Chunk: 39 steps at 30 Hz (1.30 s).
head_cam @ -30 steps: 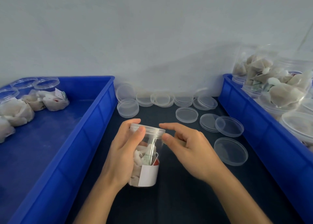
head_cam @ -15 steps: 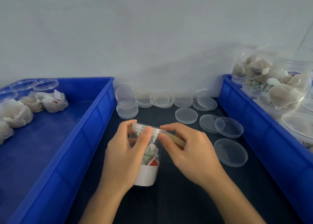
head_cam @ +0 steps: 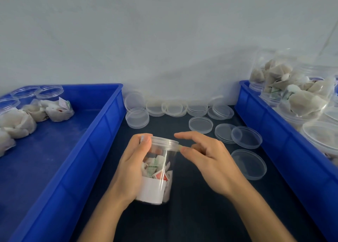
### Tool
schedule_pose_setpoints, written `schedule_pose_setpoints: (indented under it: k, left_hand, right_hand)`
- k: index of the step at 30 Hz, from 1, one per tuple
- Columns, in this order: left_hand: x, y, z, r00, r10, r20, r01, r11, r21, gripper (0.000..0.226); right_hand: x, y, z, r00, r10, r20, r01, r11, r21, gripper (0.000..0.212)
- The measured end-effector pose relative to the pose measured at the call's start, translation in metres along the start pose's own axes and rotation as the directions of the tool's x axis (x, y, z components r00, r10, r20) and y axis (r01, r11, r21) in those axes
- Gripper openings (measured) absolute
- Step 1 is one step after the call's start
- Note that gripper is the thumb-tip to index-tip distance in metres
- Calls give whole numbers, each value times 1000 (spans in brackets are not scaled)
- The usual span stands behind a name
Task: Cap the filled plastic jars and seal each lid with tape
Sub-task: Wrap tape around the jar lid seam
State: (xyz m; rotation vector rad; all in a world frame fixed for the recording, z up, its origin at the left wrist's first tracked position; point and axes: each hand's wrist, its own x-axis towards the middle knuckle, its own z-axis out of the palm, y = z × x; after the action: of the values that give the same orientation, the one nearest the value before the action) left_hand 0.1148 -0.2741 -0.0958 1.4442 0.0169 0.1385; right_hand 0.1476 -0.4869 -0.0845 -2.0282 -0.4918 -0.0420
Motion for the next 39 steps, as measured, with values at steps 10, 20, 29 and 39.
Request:
schedule_pose_setpoints:
  k: [10, 20, 29, 39]
  left_hand:
    - [2, -5, -6, 998, 49, 40, -52, 995, 81, 40]
    - [-5, 5, 3, 979, 181, -89, -110, 848, 518, 63]
    - [-11, 9, 14, 973, 199, -121, -82, 779, 622, 98]
    - [-5, 5, 6, 983, 155, -94, -92, 873, 479, 80]
  right_hand:
    - [3, 2, -1, 973, 84, 213, -122, 978, 171, 32]
    - [2, -3, 4, 993, 61, 103, -72, 991, 115, 30]
    - [-1, -9, 6, 996, -7, 91, 9, 1000, -28, 32]
    - [-1, -10, -8, 997, 62, 38, -43, 921, -388, 33]
